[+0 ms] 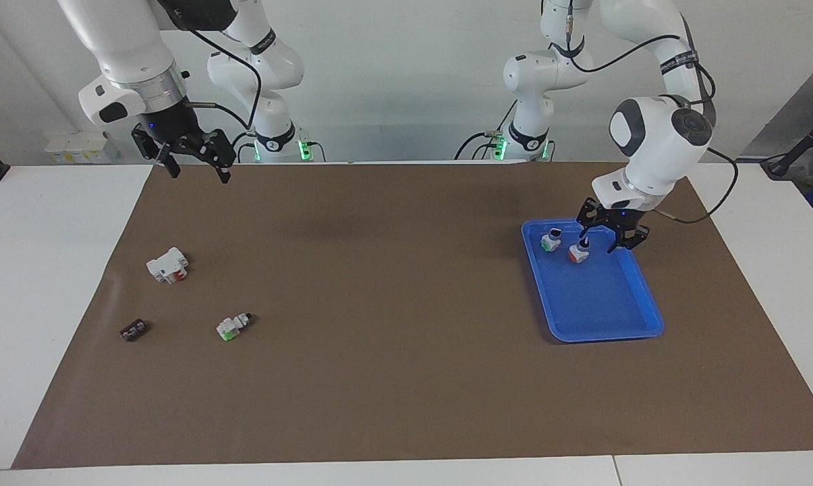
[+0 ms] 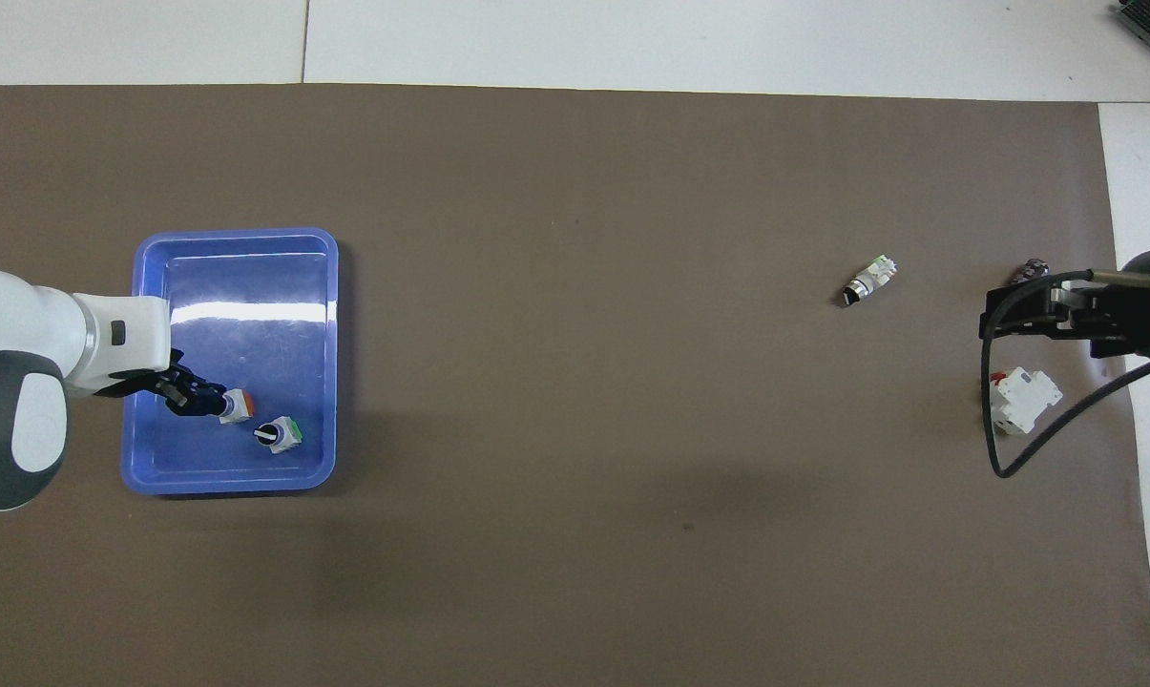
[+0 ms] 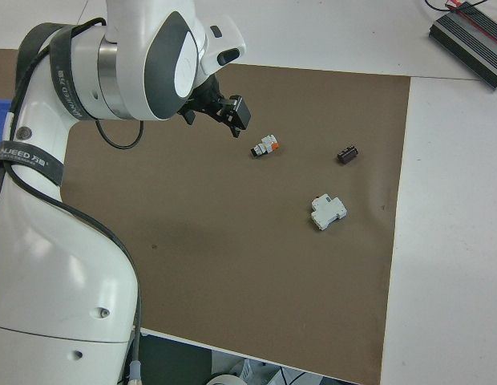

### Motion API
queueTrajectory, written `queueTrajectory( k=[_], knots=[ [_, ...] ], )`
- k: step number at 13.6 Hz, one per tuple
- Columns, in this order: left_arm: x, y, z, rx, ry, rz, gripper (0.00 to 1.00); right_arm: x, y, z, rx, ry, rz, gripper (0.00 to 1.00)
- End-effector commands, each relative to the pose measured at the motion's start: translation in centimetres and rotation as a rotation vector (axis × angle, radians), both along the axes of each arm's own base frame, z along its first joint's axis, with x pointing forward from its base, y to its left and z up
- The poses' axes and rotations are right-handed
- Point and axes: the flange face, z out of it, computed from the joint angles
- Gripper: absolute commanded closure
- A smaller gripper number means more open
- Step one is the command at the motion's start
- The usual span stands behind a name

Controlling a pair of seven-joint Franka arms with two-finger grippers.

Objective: Turn and place switch with both arms
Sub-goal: 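Open the left gripper to release the switch in the tray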

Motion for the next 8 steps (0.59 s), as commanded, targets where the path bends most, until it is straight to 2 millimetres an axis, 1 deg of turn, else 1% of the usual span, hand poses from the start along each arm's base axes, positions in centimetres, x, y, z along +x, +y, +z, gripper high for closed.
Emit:
queueTrajectory(
  k=[1, 2, 3, 4, 5, 7, 8],
  knots=[
    [-1.4, -0.2, 3.0, -0.007, -0.013, 0.182, 0.00, -0.7, -0.2, 0.3, 0.002, 0.005, 0.007, 0.00],
    [-1.7, -0.8, 3.6, -0.010, -0.009, 0.229, 0.00, -0.7, -0.4, 0.2, 0.004, 0.007, 0.006, 0.00],
    [-1.5, -0.6, 4.2, -0.016, -0.011, 0.266, 0.00, -0.7, -0.4, 0.2, 0.002, 0.005, 0.009, 0.00],
    [-1.2, -1.0, 5.2, -0.025, -0.027, 0.278, 0.00, -0.7, -0.3, 0.3, 0.002, 0.001, 0.010, 0.00],
    [-0.7, -1.3, 5.7, -0.025, -0.031, 0.293, 0.00, -0.6, -0.3, 0.2, 0.002, -0.001, 0.012, 0.00],
    [0.7, -1.7, 8.4, -0.022, -0.054, 0.322, 0.00, -0.6, -0.5, 0.3, 0.003, -0.009, 0.013, 0.00],
    [1.7, -2.3, 9.8, -0.019, -0.047, 0.311, 0.00, -0.6, -0.5, 0.3, -0.011, -0.010, 0.030, 0.00]
  ],
)
